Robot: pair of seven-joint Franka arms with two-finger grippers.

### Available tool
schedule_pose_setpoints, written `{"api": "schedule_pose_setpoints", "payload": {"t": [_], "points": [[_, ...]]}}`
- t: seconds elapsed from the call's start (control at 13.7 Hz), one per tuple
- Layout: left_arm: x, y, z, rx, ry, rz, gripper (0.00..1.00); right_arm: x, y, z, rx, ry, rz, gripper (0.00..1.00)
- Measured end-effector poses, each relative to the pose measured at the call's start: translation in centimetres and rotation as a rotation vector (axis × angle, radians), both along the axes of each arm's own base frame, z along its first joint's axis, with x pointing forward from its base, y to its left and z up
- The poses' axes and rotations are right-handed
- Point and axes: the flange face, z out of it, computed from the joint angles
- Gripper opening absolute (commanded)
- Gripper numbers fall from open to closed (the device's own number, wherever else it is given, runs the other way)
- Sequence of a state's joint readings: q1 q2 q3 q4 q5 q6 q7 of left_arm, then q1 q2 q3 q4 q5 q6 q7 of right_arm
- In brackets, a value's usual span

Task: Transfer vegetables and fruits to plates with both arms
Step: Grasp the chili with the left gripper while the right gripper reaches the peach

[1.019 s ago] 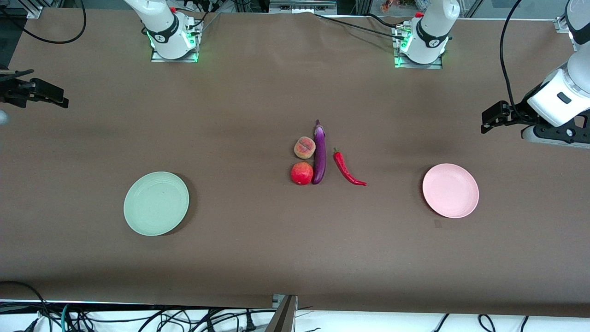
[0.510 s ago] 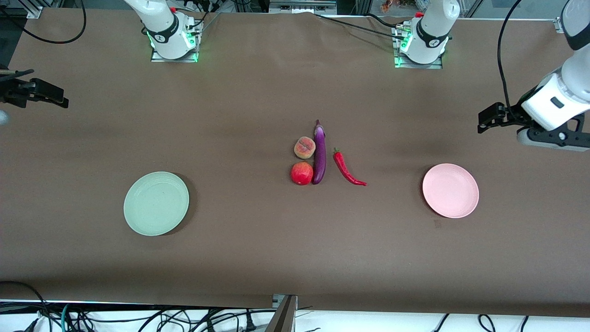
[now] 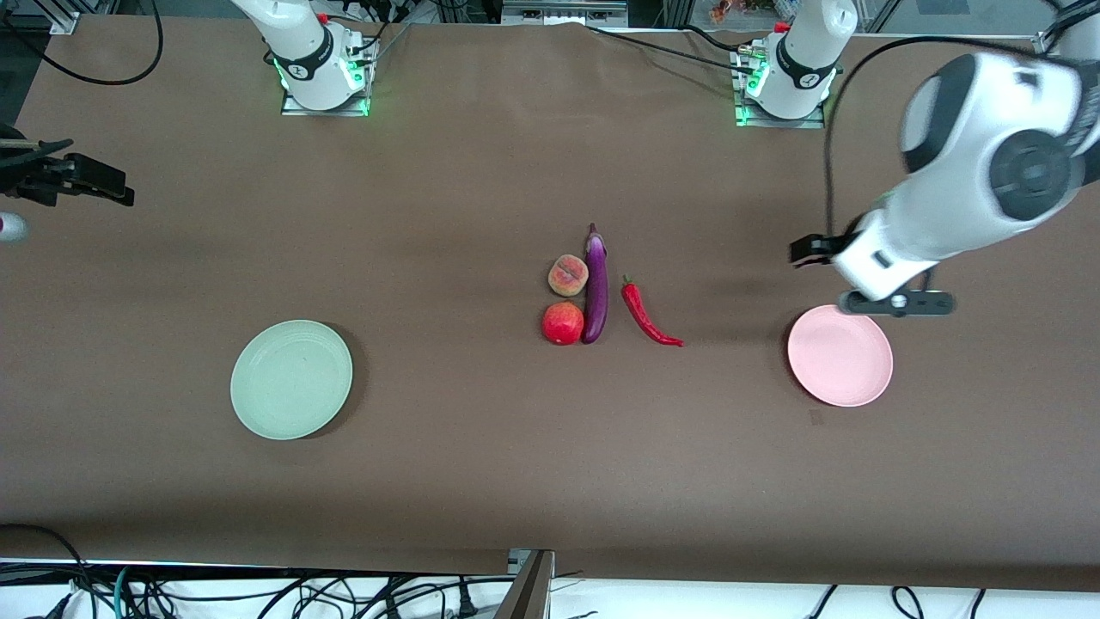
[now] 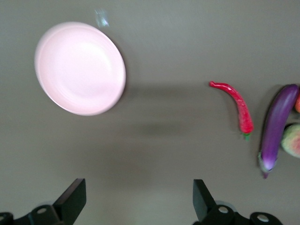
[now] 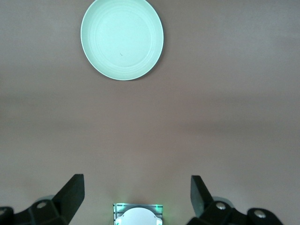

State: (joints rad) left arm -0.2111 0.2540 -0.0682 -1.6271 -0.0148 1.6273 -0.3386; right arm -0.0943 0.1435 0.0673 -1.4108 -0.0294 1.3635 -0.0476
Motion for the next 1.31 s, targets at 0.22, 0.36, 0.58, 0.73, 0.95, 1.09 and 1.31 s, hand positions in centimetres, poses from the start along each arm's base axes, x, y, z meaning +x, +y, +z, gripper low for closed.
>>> {"api": "schedule_pose_setpoints", "payload": {"t": [0.22, 0.36, 0.58, 0.73, 0.95, 1.09, 1.31], "points": [[-1.3, -8.0, -6.4, 0.065, 0.063, 0.063, 1.00, 1.0, -0.1, -2.4, 0.004, 0.043, -0.001, 1.00], [-0.6, -10.7, -11.0, 0.019, 0.059, 0.157, 1.00, 1.8, -0.1, -4.4, 0.008, 0.076, 0.001, 1.00], [1.7, -11.5, -17.7, -0.040, 0.005, 0.288, 1.00, 3.0, 2.1, -6.3, 0.037, 0.077, 0.016, 1.00], [1.7, -13.0, -21.3, -0.051, -0.019, 0.289, 1.00, 3.9, 4.9, -7.3, 0.045, 0.057, -0.015, 1.00], [0.2, -16.4, -24.9, -0.052, -0.034, 0.270, 0.96, 5.3, 10.0, -10.2, 0.035, 0.045, -0.029, 1.00], [0.1, -16.8, -26.3, -0.053, -0.042, 0.273, 0.45, 6.2, 13.6, -12.7, 0.028, 0.035, -0.052, 1.00], [0.2, -16.5, -27.0, -0.048, -0.041, 0.278, 0.10, 6.7, 19.4, -16.0, 0.034, 0.021, -0.097, 1.00]]}}
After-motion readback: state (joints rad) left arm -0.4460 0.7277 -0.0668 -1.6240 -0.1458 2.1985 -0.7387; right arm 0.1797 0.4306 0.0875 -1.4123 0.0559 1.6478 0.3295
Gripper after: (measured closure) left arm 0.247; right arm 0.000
